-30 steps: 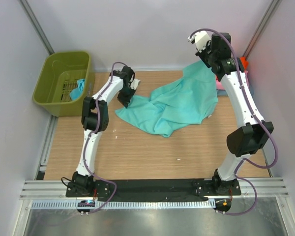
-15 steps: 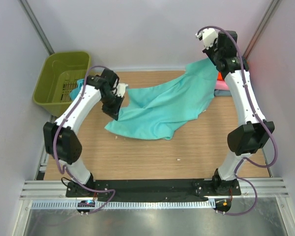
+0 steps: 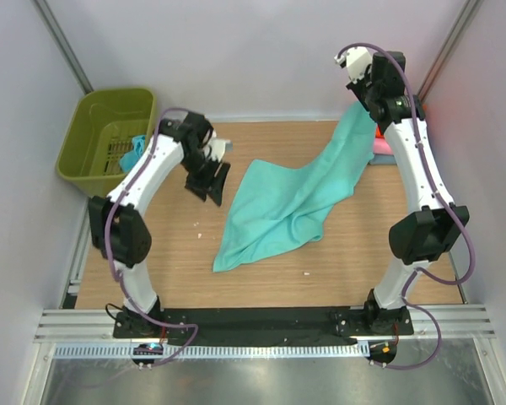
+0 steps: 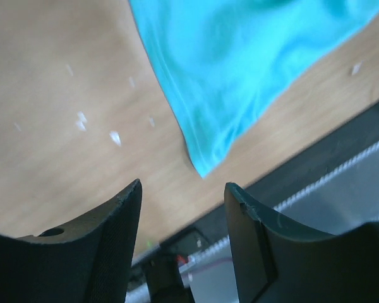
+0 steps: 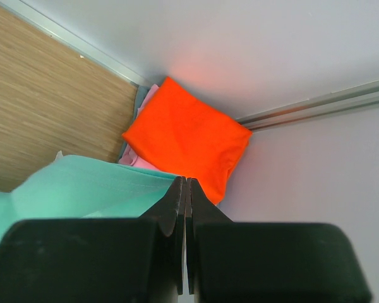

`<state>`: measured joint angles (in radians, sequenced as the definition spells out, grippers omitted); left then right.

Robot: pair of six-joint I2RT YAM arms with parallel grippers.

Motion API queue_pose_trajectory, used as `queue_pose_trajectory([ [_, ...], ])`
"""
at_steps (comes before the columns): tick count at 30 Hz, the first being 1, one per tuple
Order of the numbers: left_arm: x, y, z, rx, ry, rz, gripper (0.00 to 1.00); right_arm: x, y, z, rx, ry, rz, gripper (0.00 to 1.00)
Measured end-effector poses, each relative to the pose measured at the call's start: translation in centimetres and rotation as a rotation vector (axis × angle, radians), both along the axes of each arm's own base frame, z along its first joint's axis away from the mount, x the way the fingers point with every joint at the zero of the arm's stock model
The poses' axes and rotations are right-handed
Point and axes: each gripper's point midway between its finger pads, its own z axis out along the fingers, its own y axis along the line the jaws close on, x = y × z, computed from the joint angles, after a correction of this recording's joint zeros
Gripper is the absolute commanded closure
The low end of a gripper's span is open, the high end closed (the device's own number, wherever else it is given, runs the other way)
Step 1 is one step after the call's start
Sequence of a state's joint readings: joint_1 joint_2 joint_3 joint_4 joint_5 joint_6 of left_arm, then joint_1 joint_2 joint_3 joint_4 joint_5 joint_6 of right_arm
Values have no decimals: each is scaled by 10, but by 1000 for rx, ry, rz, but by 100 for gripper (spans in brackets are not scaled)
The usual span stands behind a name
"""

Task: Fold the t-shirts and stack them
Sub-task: Flatten the tshirt out

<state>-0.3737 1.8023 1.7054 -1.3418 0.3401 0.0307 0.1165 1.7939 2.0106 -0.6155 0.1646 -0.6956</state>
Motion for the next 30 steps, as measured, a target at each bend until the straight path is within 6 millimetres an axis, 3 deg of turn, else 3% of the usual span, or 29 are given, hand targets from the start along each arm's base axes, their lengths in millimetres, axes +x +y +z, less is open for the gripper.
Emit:
queue_pose_trajectory([
  [4,91,-18,15,-100,-133,34,45,0,1,-1,9,4,3,99],
  [6,126,-25,9,-146,-169,26,46,0,2,-2,15,6,5,99],
  [8,151,-31,-10,-174,-167,17,48,1,3,-4,20,10,9,99],
  [12,168,-42,-55,-194,-115,6,46,4,9,-12,22,26,21,99],
  [15,182,-50,-69,-220,-133,-6,39,8,15,-20,20,42,32,99],
  [18,208,-62,-62,-281,-229,-9,35,10,21,-27,18,56,43,99],
  [24,263,-90,-26,-438,-431,32,32,9,28,-41,13,87,56,99],
  [27,274,-101,-29,-483,-448,45,32,8,31,-48,10,104,60,99],
  [30,278,-107,-49,-500,-420,61,33,6,33,-56,6,122,64,99],
])
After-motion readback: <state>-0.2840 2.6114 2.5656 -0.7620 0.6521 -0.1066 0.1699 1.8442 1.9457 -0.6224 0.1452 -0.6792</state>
